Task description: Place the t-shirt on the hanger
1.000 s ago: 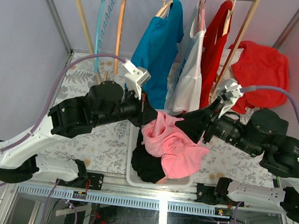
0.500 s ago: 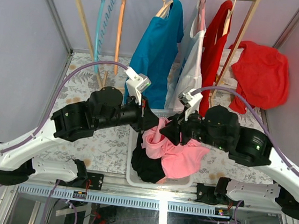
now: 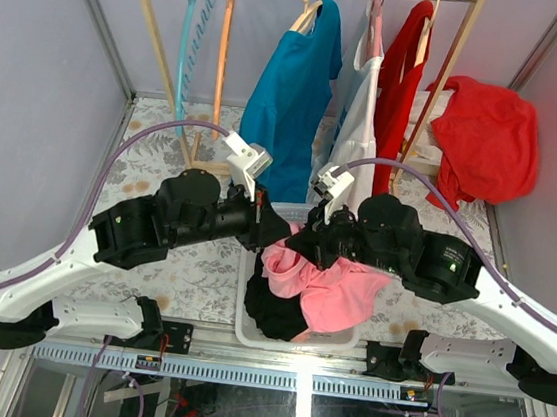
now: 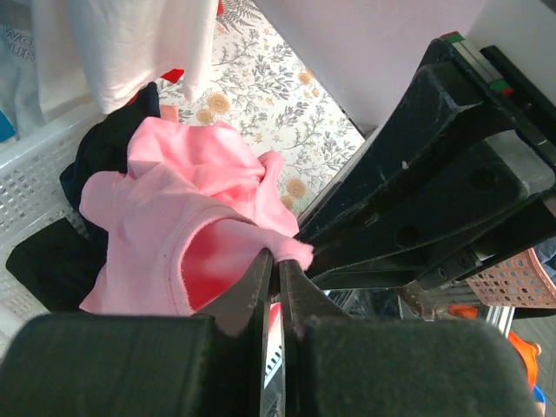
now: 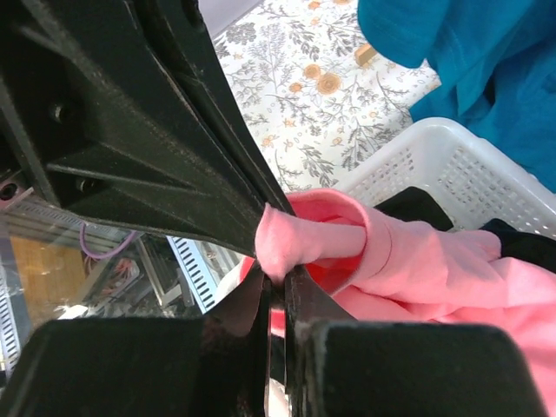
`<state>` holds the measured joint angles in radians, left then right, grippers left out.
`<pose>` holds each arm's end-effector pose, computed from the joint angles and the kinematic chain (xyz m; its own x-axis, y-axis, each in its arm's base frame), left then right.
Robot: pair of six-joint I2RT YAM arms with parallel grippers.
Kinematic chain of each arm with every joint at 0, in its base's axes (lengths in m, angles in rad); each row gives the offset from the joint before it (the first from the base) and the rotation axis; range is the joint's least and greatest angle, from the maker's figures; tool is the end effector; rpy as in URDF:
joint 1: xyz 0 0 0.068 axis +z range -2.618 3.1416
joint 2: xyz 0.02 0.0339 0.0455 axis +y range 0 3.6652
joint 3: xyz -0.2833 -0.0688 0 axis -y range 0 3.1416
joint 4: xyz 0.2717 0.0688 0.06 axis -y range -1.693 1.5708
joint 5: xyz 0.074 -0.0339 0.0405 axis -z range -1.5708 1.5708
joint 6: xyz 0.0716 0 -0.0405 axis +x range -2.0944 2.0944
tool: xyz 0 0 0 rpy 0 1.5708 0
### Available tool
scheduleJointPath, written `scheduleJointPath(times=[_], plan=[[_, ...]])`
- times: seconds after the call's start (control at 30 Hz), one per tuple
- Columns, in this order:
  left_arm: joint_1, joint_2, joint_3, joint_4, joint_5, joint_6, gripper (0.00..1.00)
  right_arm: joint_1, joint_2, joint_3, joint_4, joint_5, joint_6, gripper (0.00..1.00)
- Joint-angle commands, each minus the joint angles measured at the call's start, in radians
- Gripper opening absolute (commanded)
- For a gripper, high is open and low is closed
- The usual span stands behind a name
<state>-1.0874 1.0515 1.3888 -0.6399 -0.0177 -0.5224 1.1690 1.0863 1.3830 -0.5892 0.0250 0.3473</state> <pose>0.1196 -0.2251 0.4626 -0.5578 -0.0107 -0.8299 0.6913 0.5474 -0.4717 0.1071 0.2475 0.4590 -0.4160 -0.1090 -0.9028 -0.8180 0.4786 0.3191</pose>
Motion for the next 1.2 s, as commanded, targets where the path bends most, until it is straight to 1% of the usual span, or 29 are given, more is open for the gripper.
scheduleJointPath(times=[0.0,0.13,0.2,0.27,0.3,0.4,0.53,0.67,0.73,0.83,0.97,1.17], plan=[[-0.005,-0.039,-0.025,0.066,-0.089,-0.002,0.07,0.005,-0.043,-0.037,0.091,-0.055,0.025,0.0],[-0.005,-0.061,-0.029,0.026,-0.183,-0.012,0.35,0.005,-0.108,-0.065,0.099,-0.027,0.042,0.0],[-0.005,-0.082,-0.035,0.008,-0.216,-0.014,0.48,0.005,-0.128,-0.065,0.089,0.001,0.047,0.0],[-0.006,-0.105,-0.046,0.001,-0.234,-0.014,0.55,0.005,-0.143,-0.064,0.086,0.025,0.051,0.0],[-0.006,-0.114,-0.048,-0.004,-0.239,-0.013,0.56,0.005,-0.149,-0.065,0.087,0.039,0.054,0.0],[-0.005,-0.143,-0.059,-0.021,-0.234,-0.011,0.56,0.005,-0.154,-0.05,0.086,0.097,0.058,0.0],[-0.005,-0.199,-0.138,-0.009,-0.175,-0.01,0.53,0.005,-0.138,0.0,0.066,0.189,0.053,0.0],[-0.006,-0.278,-0.279,0.123,-0.047,0.016,0.53,0.005,-0.137,0.031,0.079,0.232,0.045,0.0],[-0.005,-0.302,-0.327,0.157,-0.035,0.023,0.54,0.005,-0.14,0.041,0.086,0.239,0.043,0.0],[-0.006,-0.298,-0.371,0.184,-0.004,0.022,0.54,0.004,-0.136,0.059,0.087,0.251,0.033,0.0],[-0.007,-0.293,-0.426,0.269,0.045,0.011,0.54,0.005,-0.114,0.088,0.078,0.257,0.02,0.0],[-0.018,-0.273,-0.457,0.346,0.098,0.002,0.54,0.005,-0.09,0.105,0.089,0.268,0.008,0.0]])
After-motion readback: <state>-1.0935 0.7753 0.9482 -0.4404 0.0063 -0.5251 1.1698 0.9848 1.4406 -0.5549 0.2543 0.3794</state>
